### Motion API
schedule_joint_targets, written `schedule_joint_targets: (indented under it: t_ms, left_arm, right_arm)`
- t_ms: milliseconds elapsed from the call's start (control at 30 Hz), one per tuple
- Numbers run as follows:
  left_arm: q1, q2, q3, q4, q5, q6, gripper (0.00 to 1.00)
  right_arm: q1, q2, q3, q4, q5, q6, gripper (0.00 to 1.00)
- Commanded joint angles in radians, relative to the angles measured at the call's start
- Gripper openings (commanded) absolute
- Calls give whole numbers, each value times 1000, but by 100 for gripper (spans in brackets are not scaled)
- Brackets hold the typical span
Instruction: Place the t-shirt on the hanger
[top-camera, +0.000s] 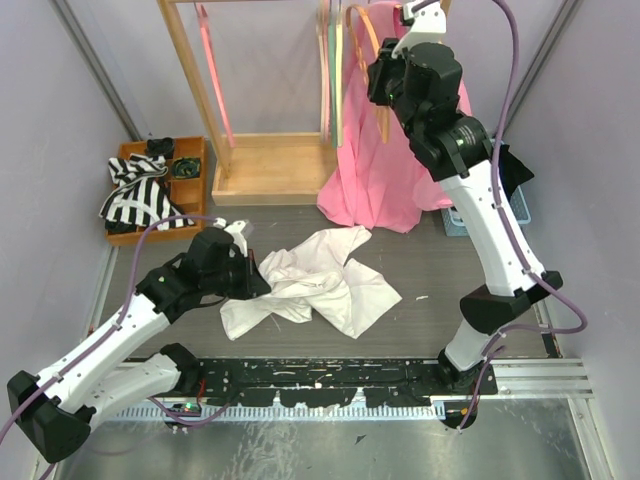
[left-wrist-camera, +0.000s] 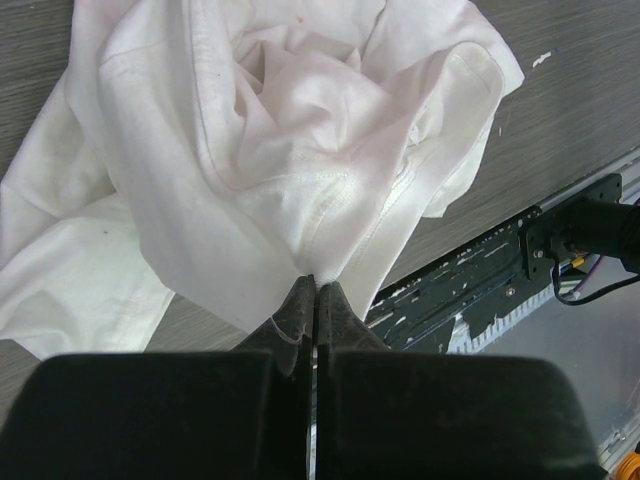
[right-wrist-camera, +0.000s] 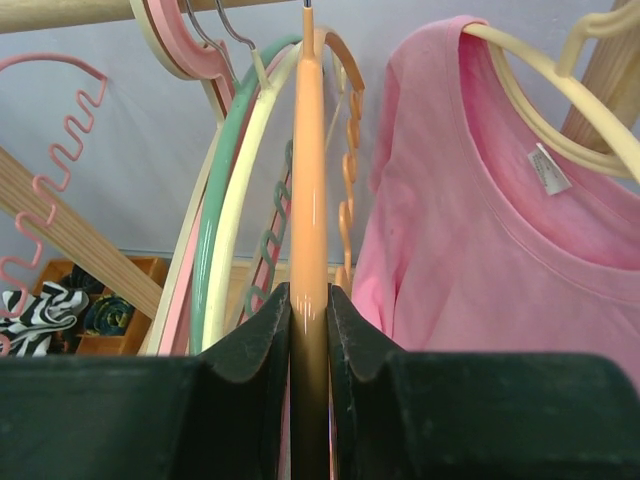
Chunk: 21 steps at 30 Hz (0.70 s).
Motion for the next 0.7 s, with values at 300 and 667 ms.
schedule_joint_targets:
  t_ms: [300,667]
  left_arm:
    - [3,24,35,-12,-23,1,0]
    - [3,99,105,-21,-14,9,0]
  right_arm:
    - [-2,-271,-98,-90,4,20,1]
    - [-1,-665,-399,-428,-12,212,1]
